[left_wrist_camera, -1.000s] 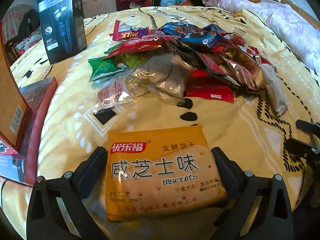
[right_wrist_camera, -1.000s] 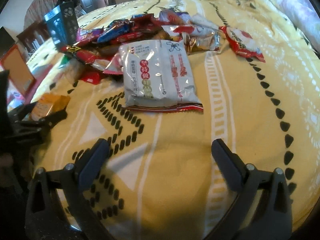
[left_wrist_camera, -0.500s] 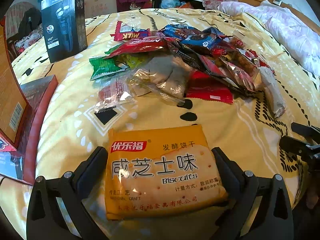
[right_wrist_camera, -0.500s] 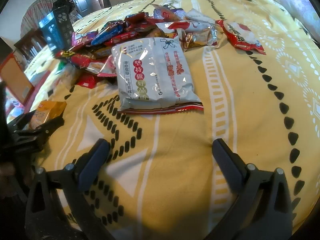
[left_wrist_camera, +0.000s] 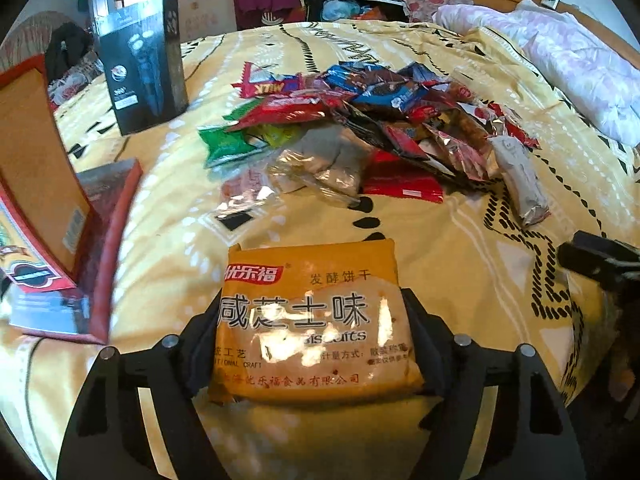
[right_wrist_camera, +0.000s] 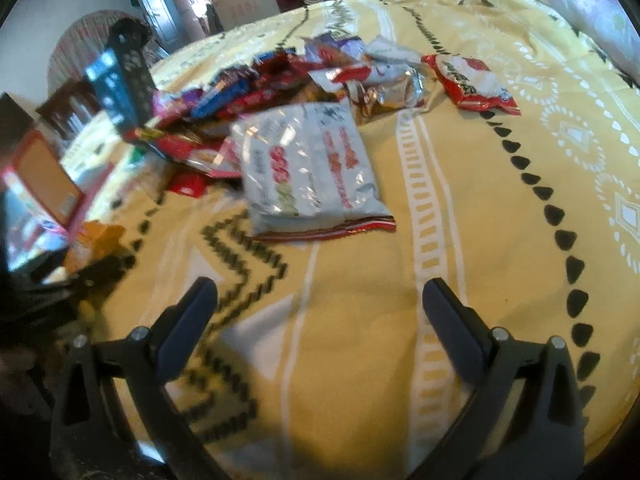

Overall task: Organize snacks
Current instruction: 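Lift the orange biscuit pack with the left tool while the right tool lifts the white bag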

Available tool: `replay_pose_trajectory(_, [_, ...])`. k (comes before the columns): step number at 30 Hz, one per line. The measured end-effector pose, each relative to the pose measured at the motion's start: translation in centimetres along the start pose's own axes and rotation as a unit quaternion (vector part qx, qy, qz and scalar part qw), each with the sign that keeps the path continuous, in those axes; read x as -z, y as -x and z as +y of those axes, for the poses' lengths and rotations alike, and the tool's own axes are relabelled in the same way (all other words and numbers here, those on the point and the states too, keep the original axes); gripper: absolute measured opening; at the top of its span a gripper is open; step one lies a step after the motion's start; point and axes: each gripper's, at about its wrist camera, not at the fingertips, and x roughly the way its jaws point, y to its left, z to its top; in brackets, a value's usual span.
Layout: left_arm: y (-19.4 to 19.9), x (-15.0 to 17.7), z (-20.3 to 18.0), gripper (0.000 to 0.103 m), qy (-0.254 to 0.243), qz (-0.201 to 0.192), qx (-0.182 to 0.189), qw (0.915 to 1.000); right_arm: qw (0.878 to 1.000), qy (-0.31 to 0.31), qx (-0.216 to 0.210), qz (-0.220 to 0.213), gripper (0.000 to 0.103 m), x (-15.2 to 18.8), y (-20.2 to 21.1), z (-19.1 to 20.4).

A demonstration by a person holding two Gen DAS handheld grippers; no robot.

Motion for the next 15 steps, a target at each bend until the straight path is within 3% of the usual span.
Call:
replay_pose_trajectory(6, [1.3,-0.7,0.9,0.081,0.004,-0.010,-0.005,0.9999,0.999,0.030,-0.012,-0.033,0.103,-3.0,1.4,1.5])
replay_pose_trajectory(12, [2.1,-1.6,0.7,0.081,0.003,-0.016,-0.003,0.9999,0.998,0.054,0.015,0.022,0.101,-5.8,-3.8,1.6])
replay_pose_trajectory(13, [2.3,-1.7,0.7,0.081,0.001,-0.018,-0.003,0.9998,0.998,0.055,0.019,0.029,0.099,-5.9,-4.4,1.5])
replay_pose_trajectory(15, [2.6,-2.0,0.6,0.081,-0.002,-0.021,-0.001,0.9998,0.998,0.051,0.026,0.038,0.078,-5.8,-4.7,1.1])
